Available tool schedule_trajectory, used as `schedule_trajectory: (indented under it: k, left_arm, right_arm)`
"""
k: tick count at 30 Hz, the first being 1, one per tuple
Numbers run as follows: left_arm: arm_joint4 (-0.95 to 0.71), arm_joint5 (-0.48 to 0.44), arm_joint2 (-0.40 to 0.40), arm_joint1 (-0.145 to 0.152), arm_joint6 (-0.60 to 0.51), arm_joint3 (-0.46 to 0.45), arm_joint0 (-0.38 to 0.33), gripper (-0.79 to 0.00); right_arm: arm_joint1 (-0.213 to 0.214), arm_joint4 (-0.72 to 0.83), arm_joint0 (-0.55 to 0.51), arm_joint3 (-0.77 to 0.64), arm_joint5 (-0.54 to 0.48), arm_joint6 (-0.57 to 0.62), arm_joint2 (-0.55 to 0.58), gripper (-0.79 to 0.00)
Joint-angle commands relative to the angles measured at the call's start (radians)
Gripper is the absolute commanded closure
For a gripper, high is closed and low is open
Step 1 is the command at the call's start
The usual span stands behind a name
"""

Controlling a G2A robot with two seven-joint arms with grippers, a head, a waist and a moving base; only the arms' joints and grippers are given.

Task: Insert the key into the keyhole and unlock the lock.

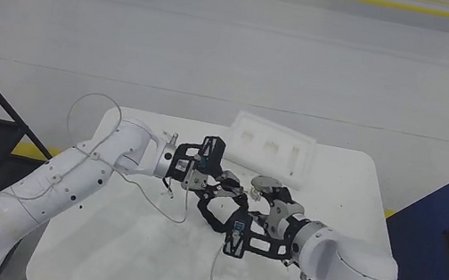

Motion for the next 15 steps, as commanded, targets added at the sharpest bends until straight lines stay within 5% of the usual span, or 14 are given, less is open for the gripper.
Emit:
schedule_trajectory:
  k: [1, 7, 11, 15]
  left_arm:
    - [-0.013, 0.000, 0.009, 0.003, -0.006, 0.002, -0.007, 0.000]
    - [-0.037, 0.000, 0.032, 0.009, -0.014, 0.004, -0.023, 0.000]
    - [-0.046, 0.000, 0.044, 0.012, -0.013, 0.005, -0.031, 0.000]
    - [-0.051, 0.000, 0.052, 0.014, -0.007, 0.006, -0.036, 0.000]
  right_arm:
    - [-0.002, -0.039, -0.002, -0.004, 0.004, 0.010, -0.014, -0.240]
    - [-0.012, -0.128, -0.002, -0.006, 0.024, 0.032, -0.059, -0.169]
    - [-0.021, -0.137, 0.000, -0.005, 0.047, 0.012, -0.072, 0.000]
    - [-0.026, -0.096, -0.007, -0.003, 0.077, -0.031, -0.055, 0.000]
